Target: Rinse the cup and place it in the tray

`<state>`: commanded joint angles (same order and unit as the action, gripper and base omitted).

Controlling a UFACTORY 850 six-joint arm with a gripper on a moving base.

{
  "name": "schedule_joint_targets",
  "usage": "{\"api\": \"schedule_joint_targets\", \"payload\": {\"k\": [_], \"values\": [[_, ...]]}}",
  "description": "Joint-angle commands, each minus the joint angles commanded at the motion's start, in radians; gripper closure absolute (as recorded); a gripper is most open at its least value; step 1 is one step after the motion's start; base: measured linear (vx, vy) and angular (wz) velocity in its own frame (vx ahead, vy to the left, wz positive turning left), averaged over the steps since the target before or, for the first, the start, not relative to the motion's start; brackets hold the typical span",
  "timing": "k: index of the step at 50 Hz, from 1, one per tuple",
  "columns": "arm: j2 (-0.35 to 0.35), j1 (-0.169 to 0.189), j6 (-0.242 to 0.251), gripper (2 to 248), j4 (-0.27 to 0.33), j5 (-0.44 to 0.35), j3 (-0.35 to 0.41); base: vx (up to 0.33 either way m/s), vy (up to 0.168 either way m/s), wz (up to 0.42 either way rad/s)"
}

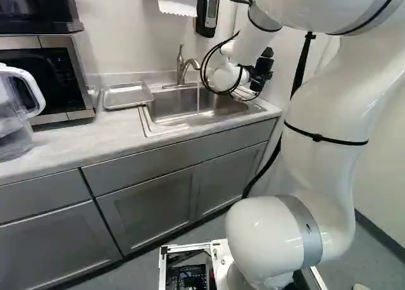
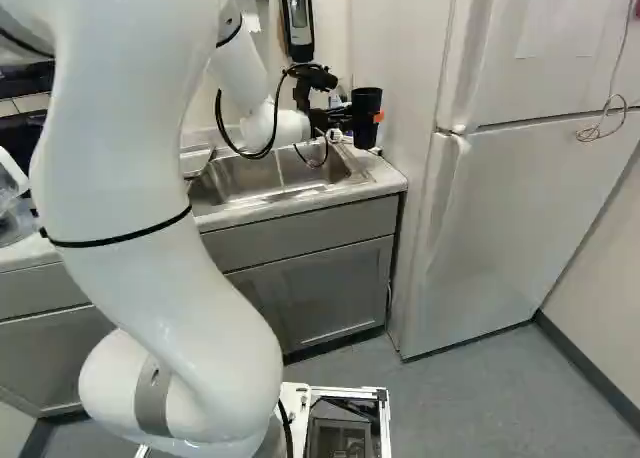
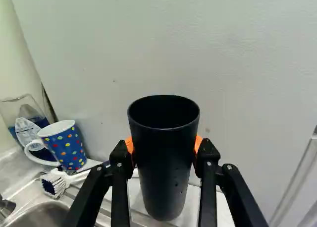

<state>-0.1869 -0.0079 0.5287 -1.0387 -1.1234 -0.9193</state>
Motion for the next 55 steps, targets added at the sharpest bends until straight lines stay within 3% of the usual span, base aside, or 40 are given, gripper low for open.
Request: {"api": "schedule_joint_targets", "payload": {"k": [55], "values": [[0.047,-0.008,0.000,125,0.247,0.222,-0.036,0.000,0.000,0.000]]}}
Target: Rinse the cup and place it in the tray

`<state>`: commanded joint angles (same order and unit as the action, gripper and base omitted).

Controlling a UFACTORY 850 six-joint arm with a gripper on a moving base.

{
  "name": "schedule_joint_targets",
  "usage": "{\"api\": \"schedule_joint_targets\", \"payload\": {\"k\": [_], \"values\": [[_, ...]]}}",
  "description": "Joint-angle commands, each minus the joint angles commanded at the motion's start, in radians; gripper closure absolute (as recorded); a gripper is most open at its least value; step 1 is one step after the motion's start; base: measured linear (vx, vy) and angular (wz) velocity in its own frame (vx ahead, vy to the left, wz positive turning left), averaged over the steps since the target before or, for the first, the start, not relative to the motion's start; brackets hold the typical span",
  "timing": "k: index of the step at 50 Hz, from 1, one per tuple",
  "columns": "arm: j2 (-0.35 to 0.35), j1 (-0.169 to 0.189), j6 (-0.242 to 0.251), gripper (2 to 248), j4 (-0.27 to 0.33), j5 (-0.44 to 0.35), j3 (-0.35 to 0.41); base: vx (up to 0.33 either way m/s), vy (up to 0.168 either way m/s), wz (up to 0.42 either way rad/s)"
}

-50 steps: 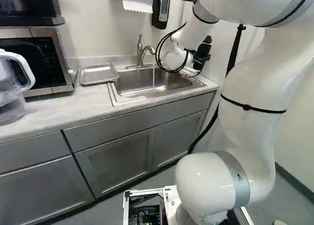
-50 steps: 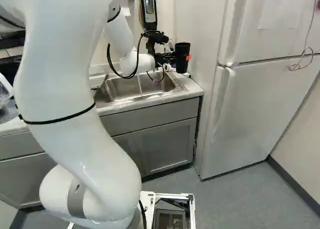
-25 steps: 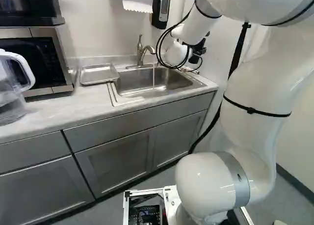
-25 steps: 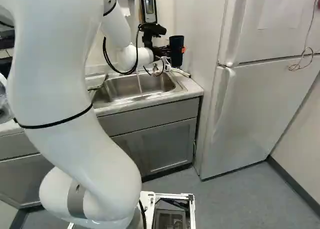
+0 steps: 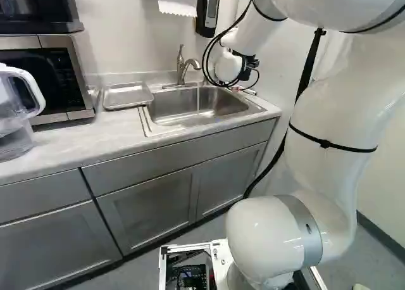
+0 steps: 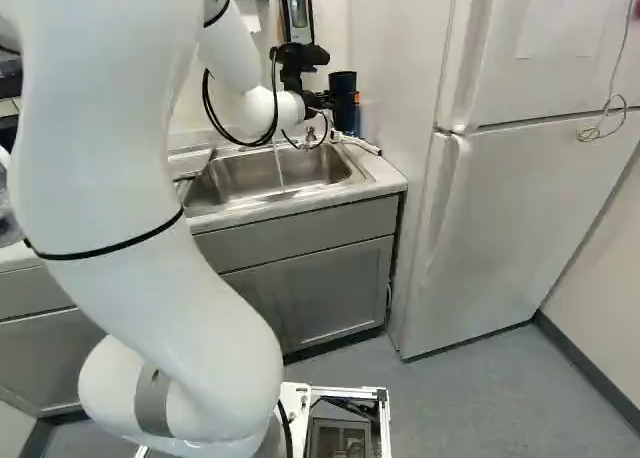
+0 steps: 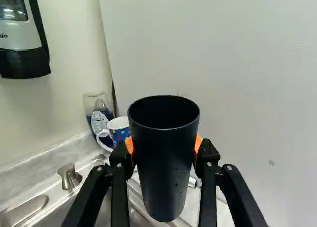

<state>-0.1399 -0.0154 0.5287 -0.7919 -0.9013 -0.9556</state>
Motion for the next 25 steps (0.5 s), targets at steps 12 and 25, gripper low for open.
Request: {"api": "schedule_joint_targets", "payload": {"k": [12,25], "values": [[0.000,0.000,0.000,125,0.046,0.048,0.000,0.000,0.000,0.000],[0.000,0.000,0.000,125,0.084,0.091,0.000,0.000,0.000,0.000]]}}
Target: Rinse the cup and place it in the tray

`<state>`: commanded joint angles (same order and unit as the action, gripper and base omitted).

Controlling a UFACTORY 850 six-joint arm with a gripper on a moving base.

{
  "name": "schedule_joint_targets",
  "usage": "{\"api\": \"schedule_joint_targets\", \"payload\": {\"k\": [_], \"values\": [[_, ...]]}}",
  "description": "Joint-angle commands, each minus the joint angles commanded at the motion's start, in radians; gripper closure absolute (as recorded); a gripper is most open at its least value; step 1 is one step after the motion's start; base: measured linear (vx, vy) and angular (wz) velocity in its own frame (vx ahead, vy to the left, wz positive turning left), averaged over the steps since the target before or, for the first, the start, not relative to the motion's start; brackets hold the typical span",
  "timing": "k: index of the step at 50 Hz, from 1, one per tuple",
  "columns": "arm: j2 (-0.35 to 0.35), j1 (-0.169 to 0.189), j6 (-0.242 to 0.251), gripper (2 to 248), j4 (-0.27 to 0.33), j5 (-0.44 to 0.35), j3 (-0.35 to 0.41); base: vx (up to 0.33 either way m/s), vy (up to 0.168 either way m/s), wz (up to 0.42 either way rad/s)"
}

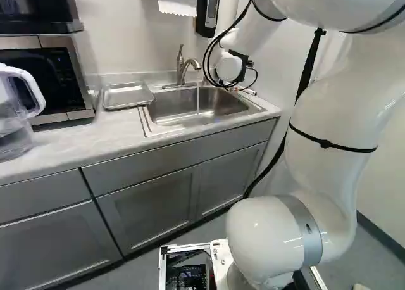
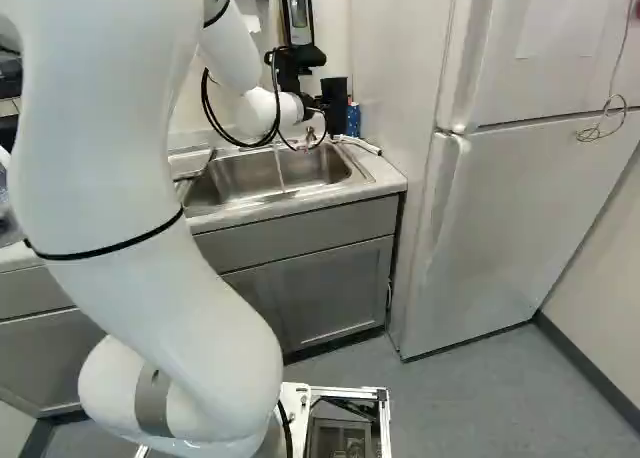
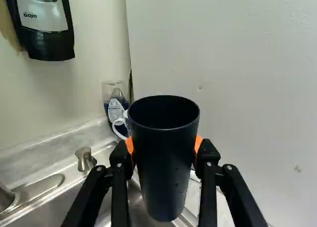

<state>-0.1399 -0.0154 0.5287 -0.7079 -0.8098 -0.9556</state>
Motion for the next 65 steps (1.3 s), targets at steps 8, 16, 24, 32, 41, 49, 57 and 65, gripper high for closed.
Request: {"api": "schedule_joint_targets", "payload": {"k": [8,16,24,32,41,49,57,65], "values": [[0.000,0.000,0.000,125,0.022,0.029,0.000,0.000,0.000,0.000],[0.000,0.000,-0.006,125,0.047,0.059,0.000,0.000,0.000,0.000],[0.000,0.000,-0.068,125,0.072,0.084,0.000,0.000,0.000,0.000],[0.000,0.000,-0.148,125,0.098,0.103,0.000,0.000,0.000,0.000],[0.000,0.000,-0.242,125,0.130,0.120,0.000,0.000,0.000,0.000],[0.000,0.002,-0.326,125,0.160,0.136,-0.001,0.000,0.000,0.000],[-0.002,0.010,-0.410,125,0.192,0.147,-0.002,0.000,0.000,0.000],[-0.004,0.019,-0.494,125,0.227,0.155,-0.005,0.000,0.000,0.000]]}}
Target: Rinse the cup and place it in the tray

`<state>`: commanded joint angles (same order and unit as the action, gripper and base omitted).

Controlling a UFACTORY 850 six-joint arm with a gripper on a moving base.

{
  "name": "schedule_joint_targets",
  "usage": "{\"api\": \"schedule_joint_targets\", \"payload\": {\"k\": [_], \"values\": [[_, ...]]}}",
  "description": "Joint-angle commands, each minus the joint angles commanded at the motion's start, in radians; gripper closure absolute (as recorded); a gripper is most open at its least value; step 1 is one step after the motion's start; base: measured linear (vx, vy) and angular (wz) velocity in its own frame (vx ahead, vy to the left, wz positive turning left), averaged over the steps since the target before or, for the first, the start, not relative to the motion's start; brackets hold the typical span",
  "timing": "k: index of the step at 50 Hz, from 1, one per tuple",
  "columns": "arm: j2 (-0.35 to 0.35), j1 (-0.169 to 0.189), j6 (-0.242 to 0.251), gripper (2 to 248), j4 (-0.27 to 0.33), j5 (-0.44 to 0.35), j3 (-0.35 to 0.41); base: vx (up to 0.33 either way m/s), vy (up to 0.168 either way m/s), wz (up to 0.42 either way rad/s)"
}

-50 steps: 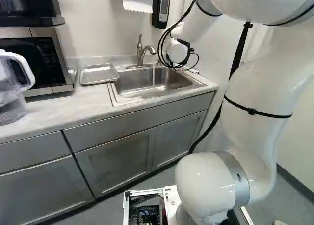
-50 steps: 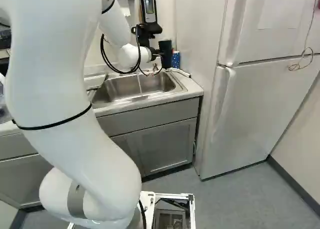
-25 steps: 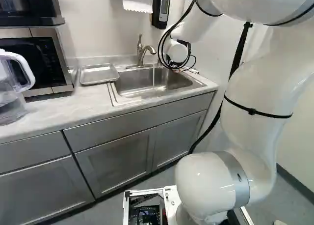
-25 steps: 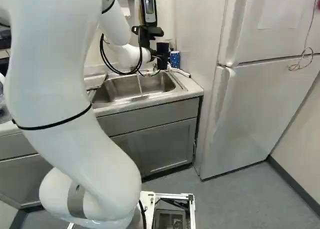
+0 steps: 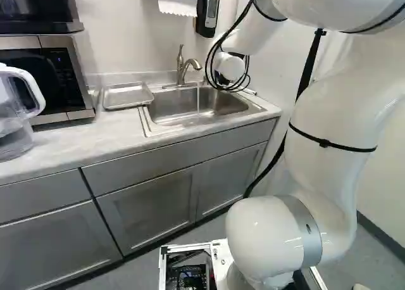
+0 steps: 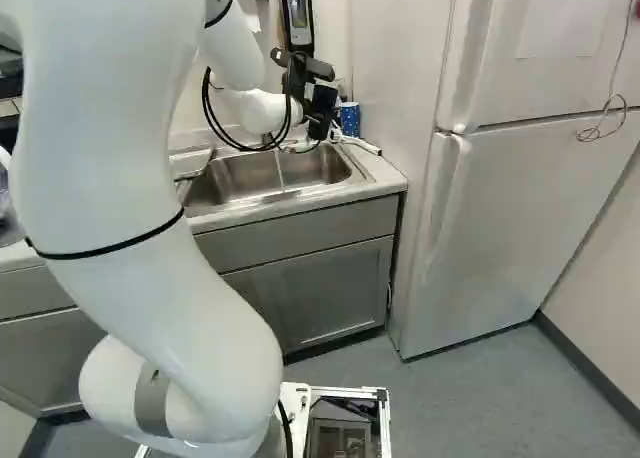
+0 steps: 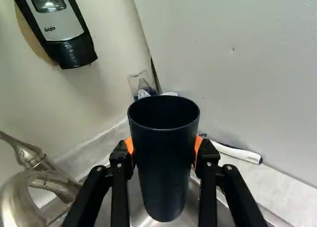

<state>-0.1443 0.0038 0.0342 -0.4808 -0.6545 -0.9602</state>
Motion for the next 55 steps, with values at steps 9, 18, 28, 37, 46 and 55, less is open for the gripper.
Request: {"api": "schedule_joint_targets", "payload": {"k": [9,18,28,37,46,55], "values": [[0.000,0.002,-0.032,125,0.046,0.003,-0.001,0.000,0.000,0.000],[0.000,0.002,-0.032,125,0.098,0.003,-0.001,0.000,0.000,0.000],[0.000,0.006,-0.032,125,0.154,0.008,0.000,0.000,0.000,0.000],[0.004,0.016,-0.032,125,0.198,0.018,0.004,0.000,0.000,0.000],[0.009,0.028,-0.032,125,0.242,0.029,0.010,0.000,0.000,0.000],[0.012,0.039,-0.032,125,0.286,0.042,0.013,0.000,0.000,0.000]]}}
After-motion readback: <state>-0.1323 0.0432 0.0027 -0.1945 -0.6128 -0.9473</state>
